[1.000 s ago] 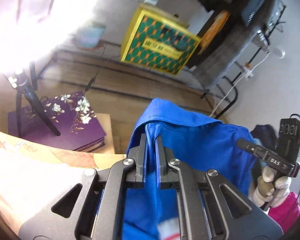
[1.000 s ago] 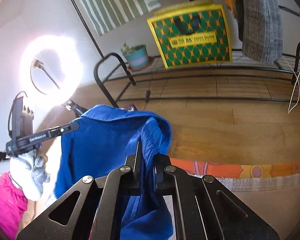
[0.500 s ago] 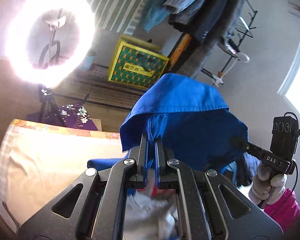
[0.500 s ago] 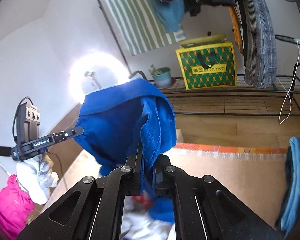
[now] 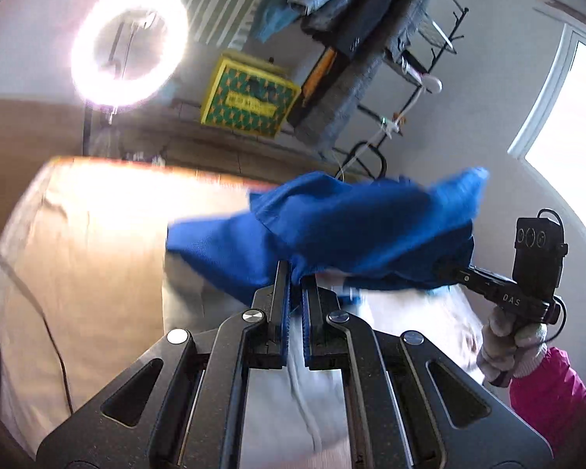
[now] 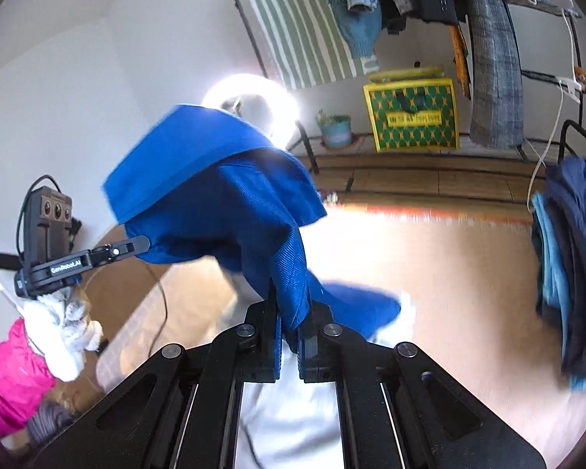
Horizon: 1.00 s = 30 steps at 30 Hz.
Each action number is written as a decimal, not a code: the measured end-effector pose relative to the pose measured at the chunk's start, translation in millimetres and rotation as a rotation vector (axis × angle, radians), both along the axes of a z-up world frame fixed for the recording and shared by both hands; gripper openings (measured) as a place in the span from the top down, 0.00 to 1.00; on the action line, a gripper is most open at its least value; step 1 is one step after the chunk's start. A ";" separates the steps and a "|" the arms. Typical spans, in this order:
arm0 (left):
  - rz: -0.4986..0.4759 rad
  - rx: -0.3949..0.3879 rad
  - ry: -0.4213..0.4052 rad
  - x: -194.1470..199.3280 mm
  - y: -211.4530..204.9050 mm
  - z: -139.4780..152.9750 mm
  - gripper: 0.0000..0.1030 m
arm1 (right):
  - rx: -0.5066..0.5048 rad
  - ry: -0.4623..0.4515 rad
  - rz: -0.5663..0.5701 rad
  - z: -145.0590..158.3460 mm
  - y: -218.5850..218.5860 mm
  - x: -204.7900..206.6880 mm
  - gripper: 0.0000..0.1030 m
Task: Fold large clothes
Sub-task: 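Lift the jacket by the collar with both tools and flip it over, then lower the flipped jacket onto the bed and open both tools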
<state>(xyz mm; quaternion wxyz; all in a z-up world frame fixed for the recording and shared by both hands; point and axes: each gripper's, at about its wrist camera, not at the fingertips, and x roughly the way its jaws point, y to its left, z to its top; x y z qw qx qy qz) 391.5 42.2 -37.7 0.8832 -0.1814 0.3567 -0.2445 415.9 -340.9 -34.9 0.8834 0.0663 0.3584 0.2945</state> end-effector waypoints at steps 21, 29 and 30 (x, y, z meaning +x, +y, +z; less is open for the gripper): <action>-0.076 0.143 0.171 -136.5 0.2 -83.0 0.98 | -0.221 0.031 0.043 -69.1 -31.5 -113.9 0.87; -0.032 0.036 0.005 -205.6 40.8 32.5 0.97 | -0.054 -0.125 0.029 22.3 -73.9 -195.4 0.85; -0.029 0.021 -0.011 -210.2 45.5 48.4 0.97 | -0.035 -0.148 0.024 36.1 -77.7 -203.1 0.81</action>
